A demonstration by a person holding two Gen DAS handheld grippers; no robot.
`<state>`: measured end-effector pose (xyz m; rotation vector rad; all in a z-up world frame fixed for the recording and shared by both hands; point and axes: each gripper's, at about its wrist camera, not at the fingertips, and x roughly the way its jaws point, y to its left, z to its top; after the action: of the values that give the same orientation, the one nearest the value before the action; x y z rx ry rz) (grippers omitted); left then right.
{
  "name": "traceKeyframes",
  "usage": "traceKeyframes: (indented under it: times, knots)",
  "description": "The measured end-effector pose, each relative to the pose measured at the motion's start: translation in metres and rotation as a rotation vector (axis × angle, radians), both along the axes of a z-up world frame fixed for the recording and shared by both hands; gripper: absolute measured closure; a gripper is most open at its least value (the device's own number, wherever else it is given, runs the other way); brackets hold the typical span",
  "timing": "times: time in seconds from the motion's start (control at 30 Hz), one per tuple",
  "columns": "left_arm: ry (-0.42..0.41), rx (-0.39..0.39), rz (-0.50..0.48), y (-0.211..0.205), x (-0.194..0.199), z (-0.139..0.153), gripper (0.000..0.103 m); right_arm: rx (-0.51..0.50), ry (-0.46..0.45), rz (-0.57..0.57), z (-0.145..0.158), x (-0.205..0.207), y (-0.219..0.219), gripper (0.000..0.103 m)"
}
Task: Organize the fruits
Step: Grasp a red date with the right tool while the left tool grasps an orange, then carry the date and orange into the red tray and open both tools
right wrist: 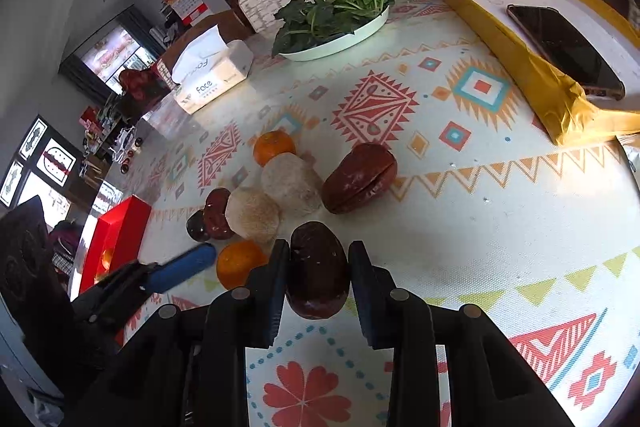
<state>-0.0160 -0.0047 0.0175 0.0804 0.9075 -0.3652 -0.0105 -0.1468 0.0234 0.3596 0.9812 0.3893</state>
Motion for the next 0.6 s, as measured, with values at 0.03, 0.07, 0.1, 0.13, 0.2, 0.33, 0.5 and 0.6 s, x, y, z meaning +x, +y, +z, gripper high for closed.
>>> traceKeyframes:
  times: [0.03, 0.07, 0.1, 0.13, 0.2, 0.33, 0.5, 0.6]
  knots:
    - [-0.009, 0.026, 0.008, -0.001, -0.001, -0.001, 0.066, 0.010, -0.001, 0.000, 0.000, 0.000, -0.001, 0.070]
    - [-0.012, 0.031, 0.013, 0.000, -0.002, -0.001, 0.068, 0.019, -0.002, 0.000, 0.001, 0.000, -0.002, 0.069]
    - [-0.007, 0.015, 0.019, 0.004, -0.002, 0.000, 0.070, 0.025, -0.004, 0.000, 0.001, 0.000, -0.003, 0.069]
    - [0.000, -0.009, 0.026, 0.008, -0.002, 0.001, 0.070, 0.036, -0.004, 0.000, 0.001, 0.000, -0.003, 0.069]
    - [-0.012, -0.034, 0.055, 0.018, -0.005, 0.006, 0.070, 0.062, -0.001, 0.003, -0.001, 0.001, -0.005, 0.069]
    - [-0.036, -0.103, 0.115, 0.045, -0.020, 0.016, 0.070, 0.112, 0.005, 0.007, -0.003, 0.002, -0.009, 0.069]
    - [-0.060, -0.164, 0.225, 0.097, -0.051, 0.027, 0.070, 0.109, -0.024, 0.012, -0.001, -0.001, -0.002, 0.069]
    - [-0.075, -0.177, 0.300, 0.133, -0.070, 0.034, 0.070, 0.115, -0.029, 0.026, 0.002, -0.004, 0.005, 0.069]
